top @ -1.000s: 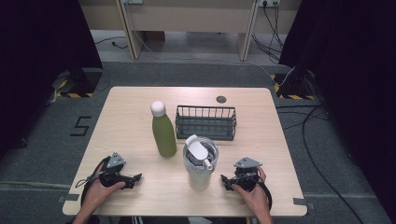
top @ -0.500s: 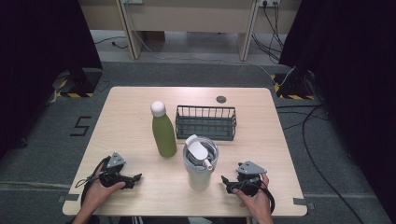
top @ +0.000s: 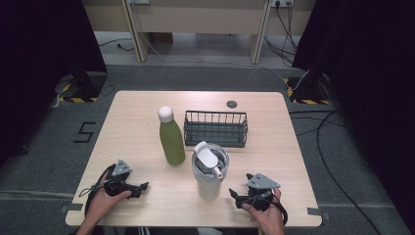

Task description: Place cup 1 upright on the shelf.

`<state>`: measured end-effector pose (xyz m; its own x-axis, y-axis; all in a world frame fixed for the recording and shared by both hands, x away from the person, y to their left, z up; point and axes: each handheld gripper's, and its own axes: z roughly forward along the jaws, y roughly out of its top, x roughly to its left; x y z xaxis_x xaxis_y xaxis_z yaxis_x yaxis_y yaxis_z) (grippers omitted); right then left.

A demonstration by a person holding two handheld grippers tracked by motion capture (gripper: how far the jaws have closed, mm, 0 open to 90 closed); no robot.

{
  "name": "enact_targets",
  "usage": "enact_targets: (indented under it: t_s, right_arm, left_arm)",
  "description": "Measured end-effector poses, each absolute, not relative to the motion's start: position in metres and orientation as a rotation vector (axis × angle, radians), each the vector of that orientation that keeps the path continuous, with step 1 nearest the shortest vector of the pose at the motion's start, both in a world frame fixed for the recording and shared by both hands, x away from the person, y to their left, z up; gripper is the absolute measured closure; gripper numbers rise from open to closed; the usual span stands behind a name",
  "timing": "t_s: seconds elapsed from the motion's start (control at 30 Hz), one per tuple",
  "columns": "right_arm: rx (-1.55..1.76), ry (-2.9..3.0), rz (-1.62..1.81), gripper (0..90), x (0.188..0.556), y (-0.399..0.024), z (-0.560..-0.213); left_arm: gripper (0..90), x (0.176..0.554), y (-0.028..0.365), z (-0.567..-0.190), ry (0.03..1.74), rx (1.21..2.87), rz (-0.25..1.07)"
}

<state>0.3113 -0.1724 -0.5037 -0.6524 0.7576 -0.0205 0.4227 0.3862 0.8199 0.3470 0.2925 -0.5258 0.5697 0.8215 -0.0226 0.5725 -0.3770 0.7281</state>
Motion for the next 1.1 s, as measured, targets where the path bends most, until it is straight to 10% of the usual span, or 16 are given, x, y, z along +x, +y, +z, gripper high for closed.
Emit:
enact_targets:
  t_s: [1.1]
  right_arm:
    - [0.833, 2.192, 1.42, 15.3, 0.293, -0.154, -0.483]
  left_arm:
    - [0.9, 0.347, 0.292, -0.526, 1.11, 2.096, 0.454]
